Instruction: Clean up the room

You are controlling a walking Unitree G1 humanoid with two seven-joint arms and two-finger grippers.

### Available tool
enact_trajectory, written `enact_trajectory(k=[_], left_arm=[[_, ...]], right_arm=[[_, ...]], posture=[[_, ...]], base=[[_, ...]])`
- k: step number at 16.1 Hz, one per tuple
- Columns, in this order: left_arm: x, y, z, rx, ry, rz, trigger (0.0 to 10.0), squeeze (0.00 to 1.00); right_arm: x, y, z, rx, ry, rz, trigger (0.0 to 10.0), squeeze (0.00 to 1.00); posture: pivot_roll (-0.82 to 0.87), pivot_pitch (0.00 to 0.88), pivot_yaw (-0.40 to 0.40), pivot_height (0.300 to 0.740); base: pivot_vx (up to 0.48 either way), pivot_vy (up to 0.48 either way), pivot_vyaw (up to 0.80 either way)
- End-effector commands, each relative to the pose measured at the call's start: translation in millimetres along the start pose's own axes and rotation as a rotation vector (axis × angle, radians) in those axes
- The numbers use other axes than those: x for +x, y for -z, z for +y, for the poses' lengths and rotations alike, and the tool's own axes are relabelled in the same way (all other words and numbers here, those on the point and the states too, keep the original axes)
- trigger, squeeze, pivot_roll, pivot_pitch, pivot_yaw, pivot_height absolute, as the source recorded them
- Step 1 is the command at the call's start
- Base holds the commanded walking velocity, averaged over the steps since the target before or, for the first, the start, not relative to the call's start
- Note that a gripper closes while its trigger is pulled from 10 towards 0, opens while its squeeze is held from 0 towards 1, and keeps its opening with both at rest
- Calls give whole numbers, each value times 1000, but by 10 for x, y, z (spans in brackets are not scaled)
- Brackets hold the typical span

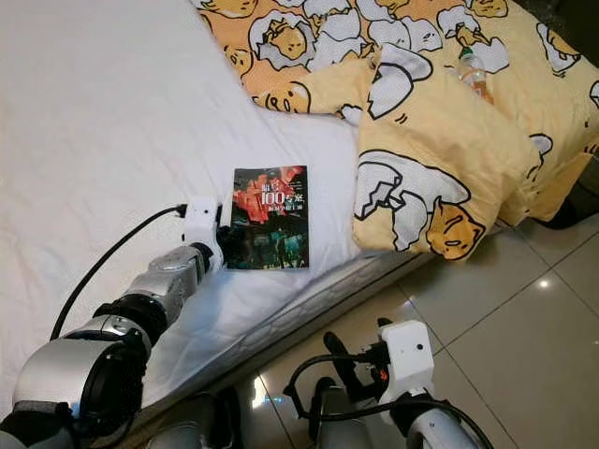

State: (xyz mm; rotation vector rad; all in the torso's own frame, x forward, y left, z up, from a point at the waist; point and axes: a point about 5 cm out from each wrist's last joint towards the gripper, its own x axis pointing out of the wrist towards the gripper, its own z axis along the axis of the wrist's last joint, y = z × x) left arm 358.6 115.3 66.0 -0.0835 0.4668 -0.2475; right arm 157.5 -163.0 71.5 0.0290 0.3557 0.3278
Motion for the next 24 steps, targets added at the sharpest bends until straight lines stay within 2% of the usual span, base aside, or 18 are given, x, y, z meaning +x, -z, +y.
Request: enact_trajectory(k=[1,2,5,9,11,12,13,15,17,19,20,21,22,23,24], left_arm=[[-47,303,58,-72,-39,114,0,0],[-41,180,120,-118,-63,61,0,0],[-51,-62,266,-163,-101,-39,0,0],[-88,-265,417,-125,-123,-117,0,0],[-91,-362,408,-50,-88,-150,0,0],[-94,-440,399,-29,-93,-192,8980,0],[-97,-523,360,-17,-63,-243,10000,1000],[-168,-691,329,-13,7,-366,10000,1000],[-280,-693,268,55,41,-444,10000,1000],[-302,-529,143,133,93,-419,10000,1000],[-284,-261,47,150,123,-340,10000,1000],[-270,-147,18,137,127,-305,10000,1000],[-257,46,-40,89,136,-238,10000,1000],[-262,137,-100,81,132,-212,10000,1000],[-264,141,-124,94,126,-217,10000,1000]], right_arm=[[-26,45,-23,2,10,26,10000,0],[-24,52,-18,3,8,29,10000,0],[-8,52,-13,4,4,31,10000,0],[16,52,-15,4,0,29,10000,0],[21,55,-13,3,-3,31,10000,0],[24,56,-14,3,-3,32,10000,0],[20,57,-15,3,-2,32,10000,0],[-1,50,-34,5,10,28,10000,0],[2,67,-45,8,10,31,10000,0],[25,69,-36,10,-1,31,10000,0],[57,59,-24,14,-13,26,10000,0],[69,55,-24,15,-16,25,10000,0],[89,48,-28,16,-18,23,10000,0],[93,41,-35,14,-16,21,10000,0],[89,39,-38,13,-15,20,10000,0]], posture=[[-279,258,-16,740],[-276,261,-16,740],[-267,262,-17,740],[-258,264,-17,740],[-252,263,-17,740],[-251,261,-16,740],[-252,260,-12,740],[-250,259,-10,740],[-228,255,-13,740],[-212,252,-17,740],[-205,252,-18,740],[-203,251,-20,740],[-204,249,-22,740],[-215,246,-20,740],[-217,246,-19,740]], base=[[0,0,0],[0,0,0],[0,0,0],[0,0,0],[0,0,0],[0,0,0],[0,0,0],[0,0,0],[0,0,0],[0,0,0],[0,0,0],[0,0,0],[0,0,0],[0,0,0],[0,0,0]])
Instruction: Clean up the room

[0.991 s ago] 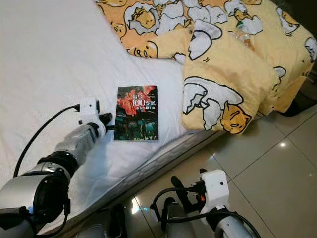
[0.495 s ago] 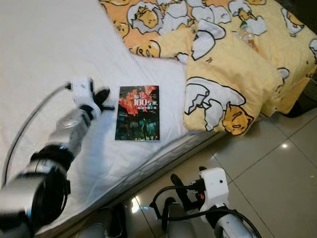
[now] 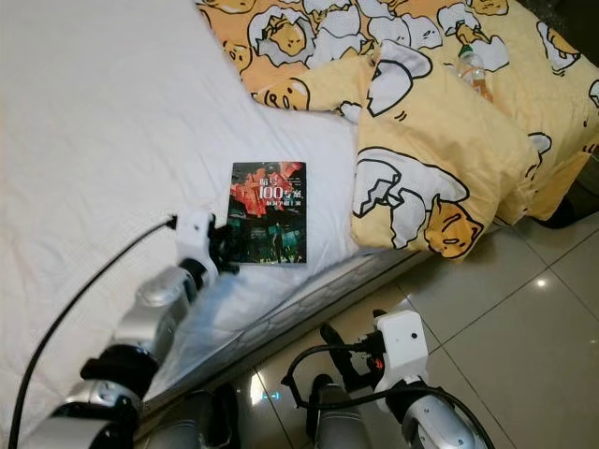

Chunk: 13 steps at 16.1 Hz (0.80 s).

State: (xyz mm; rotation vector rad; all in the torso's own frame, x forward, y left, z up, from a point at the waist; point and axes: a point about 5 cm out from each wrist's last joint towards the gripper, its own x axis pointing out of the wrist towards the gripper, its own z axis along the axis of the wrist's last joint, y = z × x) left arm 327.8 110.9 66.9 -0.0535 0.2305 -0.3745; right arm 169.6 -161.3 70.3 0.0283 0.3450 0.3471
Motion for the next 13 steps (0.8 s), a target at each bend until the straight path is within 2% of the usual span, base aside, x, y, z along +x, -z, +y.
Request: enact_trajectory(k=[1,3,5,7,8,10,12,13], left_arm=[[-10,-20,-36,51,-12,-16,10000,1000],[-39,-126,-37,192,-79,-113,10000,1000],[-58,-172,-73,251,-94,-163,10000,1000],[-51,-143,-115,264,-90,-147,10000,1000],[-40,-14,-100,212,-108,-66,10000,1000],[-25,138,-93,149,-109,24,10000,1000],[19,176,-118,129,-94,52,10000,1000],[68,159,-102,90,-107,70,10000,1000]], right_arm=[[-36,68,-16,18,9,28,10000,0],[-63,86,-17,20,16,32,10000,0],[-61,92,-16,20,18,33,10000,0],[-54,98,-36,35,41,30,10000,0],[-46,113,-18,52,57,28,10000,0],[-41,130,23,55,49,30,10000,0],[-38,126,28,57,48,28,10000,0],[-42,128,24,58,52,26,10000,0]], posture=[[-222,245,-16,740],[-224,240,-13,740],[-223,239,-13,740],[-216,238,-13,740],[-210,240,-6,740],[-207,237,-2,740],[-209,233,0,740],[-215,227,1,740]], base=[[0,0,0],[0,0,0],[0,0,0],[0,0,0],[0,0,0],[0,0,0],[0,0,0],[0,0,0]])
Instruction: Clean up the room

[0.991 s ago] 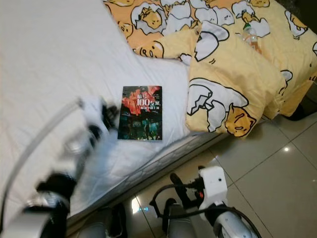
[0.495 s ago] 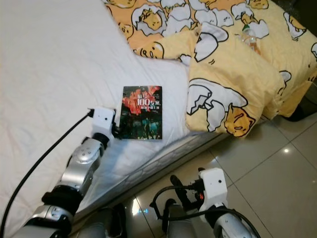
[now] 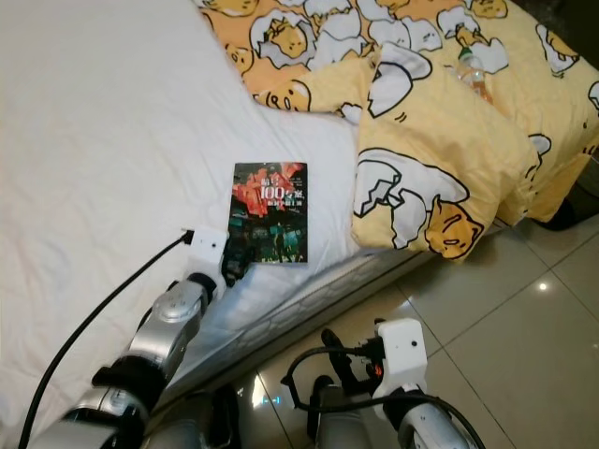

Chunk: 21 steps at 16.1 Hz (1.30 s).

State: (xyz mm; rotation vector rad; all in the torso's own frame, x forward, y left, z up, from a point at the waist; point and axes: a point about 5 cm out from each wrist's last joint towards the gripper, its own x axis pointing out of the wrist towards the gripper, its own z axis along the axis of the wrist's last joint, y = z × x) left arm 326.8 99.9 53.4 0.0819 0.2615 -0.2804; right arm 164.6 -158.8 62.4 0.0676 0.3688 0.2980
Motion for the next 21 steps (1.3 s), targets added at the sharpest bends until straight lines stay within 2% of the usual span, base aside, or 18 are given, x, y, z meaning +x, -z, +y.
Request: enact_trajectory(k=[1,6,10,11,12,13,14,16,17,21], left_arm=[[31,-5,7,-40,-11,19,10000,1000],[69,-10,-33,-60,-3,37,10000,1000],[75,128,-204,-100,79,139,10000,1000],[79,176,-263,-48,93,190,10000,1000],[88,190,-289,-22,87,215,10000,886],[98,177,-317,-48,94,217,10000,20],[134,137,-406,-103,105,238,10000,0],[143,152,-457,-106,107,282,10000,0],[141,170,-479,-130,109,304,0,0],[137,202,-491,-184,106,348,0,0]], right_arm=[[-37,42,-7,9,13,11,10000,0],[-62,66,6,12,19,18,10000,0],[-79,85,16,14,17,28,10000,0],[-79,94,18,15,16,31,10000,0],[-76,99,20,16,15,33,10000,0],[-74,100,22,16,14,34,10000,0],[-64,103,33,16,11,36,10000,0],[-56,107,45,18,10,38,10000,0],[-56,110,53,20,9,39,10000,0],[-56,119,61,22,12,43,10000,0]], posture=[[-216,227,2,740],[-223,234,3,740],[-224,245,1,740],[-224,245,1,740],[-222,248,1,740],[-222,248,1,740],[-222,250,6,740],[-225,251,10,740],[-227,252,11,740],[-232,254,12,740]], base=[[0,0,0],[0,0,0],[0,0,0],[0,0,0],[0,0,0],[0,0,0],[0,0,0],[0,0,0],[0,0,0],[0,0,0]])
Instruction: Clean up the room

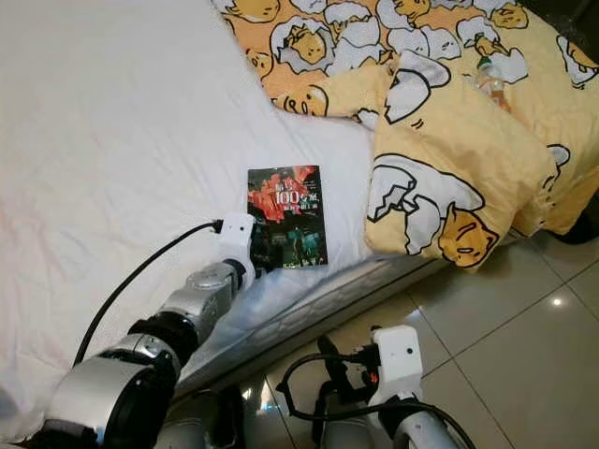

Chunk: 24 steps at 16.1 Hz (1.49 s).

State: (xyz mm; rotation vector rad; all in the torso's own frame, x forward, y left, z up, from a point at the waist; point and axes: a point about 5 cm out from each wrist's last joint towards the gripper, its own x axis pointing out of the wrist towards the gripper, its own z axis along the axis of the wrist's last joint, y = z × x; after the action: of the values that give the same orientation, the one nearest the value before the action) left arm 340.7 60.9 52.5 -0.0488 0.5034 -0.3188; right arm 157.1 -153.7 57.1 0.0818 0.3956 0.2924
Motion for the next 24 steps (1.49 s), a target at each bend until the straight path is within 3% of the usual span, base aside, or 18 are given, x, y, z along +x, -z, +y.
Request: enact_trajectory(k=[1,4,17,21,24], left_arm=[[-21,297,-109,-33,30,129,0,0],[-17,265,-126,-22,76,118,0,0],[-29,233,2,43,52,79,0,0],[-28,161,82,28,26,46,0,0],[-36,-7,236,-47,1,-23,0,0]], right_arm=[[-23,45,-5,3,10,20,10000,0],[-19,44,-7,3,11,19,10000,0],[52,7,-28,-7,-1,5,10000,0],[108,-15,-34,-9,-2,-6,10000,0],[191,-59,-80,-22,-3,-23,10000,0]], posture=[[-232,255,13,740],[-232,255,13,740],[-203,255,21,740],[-195,247,20,740],[-187,203,23,740]], base=[[0,0,0],[0,0,0],[0,0,0],[0,0,0],[0,0,0]])
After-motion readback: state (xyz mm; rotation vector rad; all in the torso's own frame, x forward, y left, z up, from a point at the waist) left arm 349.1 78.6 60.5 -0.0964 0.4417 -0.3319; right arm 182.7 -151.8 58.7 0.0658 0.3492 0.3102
